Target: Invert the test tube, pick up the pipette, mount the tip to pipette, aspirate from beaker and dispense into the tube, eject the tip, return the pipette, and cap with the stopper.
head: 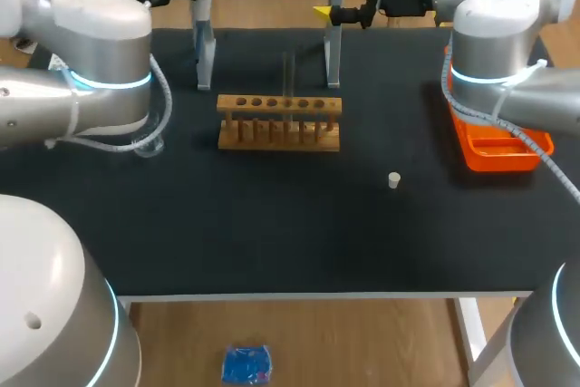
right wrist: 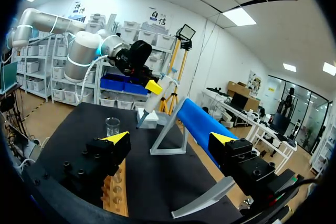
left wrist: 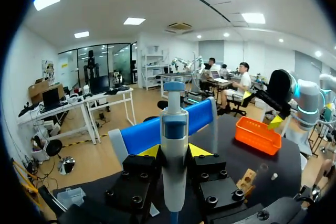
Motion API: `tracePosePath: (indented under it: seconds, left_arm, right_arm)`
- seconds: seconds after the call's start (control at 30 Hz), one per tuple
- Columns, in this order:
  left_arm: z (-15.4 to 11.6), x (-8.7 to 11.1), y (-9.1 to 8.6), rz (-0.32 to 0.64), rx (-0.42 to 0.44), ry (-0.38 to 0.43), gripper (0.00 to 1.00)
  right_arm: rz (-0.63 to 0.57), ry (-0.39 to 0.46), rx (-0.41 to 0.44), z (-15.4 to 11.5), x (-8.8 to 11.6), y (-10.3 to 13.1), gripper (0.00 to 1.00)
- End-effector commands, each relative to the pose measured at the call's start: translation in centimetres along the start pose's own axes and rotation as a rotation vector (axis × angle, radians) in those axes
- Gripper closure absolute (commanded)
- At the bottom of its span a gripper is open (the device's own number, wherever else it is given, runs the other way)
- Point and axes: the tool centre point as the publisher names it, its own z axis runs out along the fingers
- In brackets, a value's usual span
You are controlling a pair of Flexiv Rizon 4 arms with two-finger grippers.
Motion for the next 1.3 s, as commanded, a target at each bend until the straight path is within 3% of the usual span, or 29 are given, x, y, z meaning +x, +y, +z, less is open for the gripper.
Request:
tracePosePath:
  seconds: [0.03, 0.43, 1.3]
  left_arm:
    - [1.3, -0.1, -0.2, -0.025, -0.017, -0.063, 1.0]
    - [3.2, -1.5, -0.6, -0.045, -0.027, -0.158, 1.0]
    - [6.1, -1.6, 0.3, -0.106, -0.053, -0.278, 1.0]
  right_arm:
    - [0.0, 0.0, 0.001, 0.0, 0.0, 0.0, 0.0]
    - [0.0, 0.0, 0.001, 0.0, 0.0, 0.0, 0.0]
    - [0.0, 0.0, 0.001, 0.0, 0.0, 0.0, 0.0]
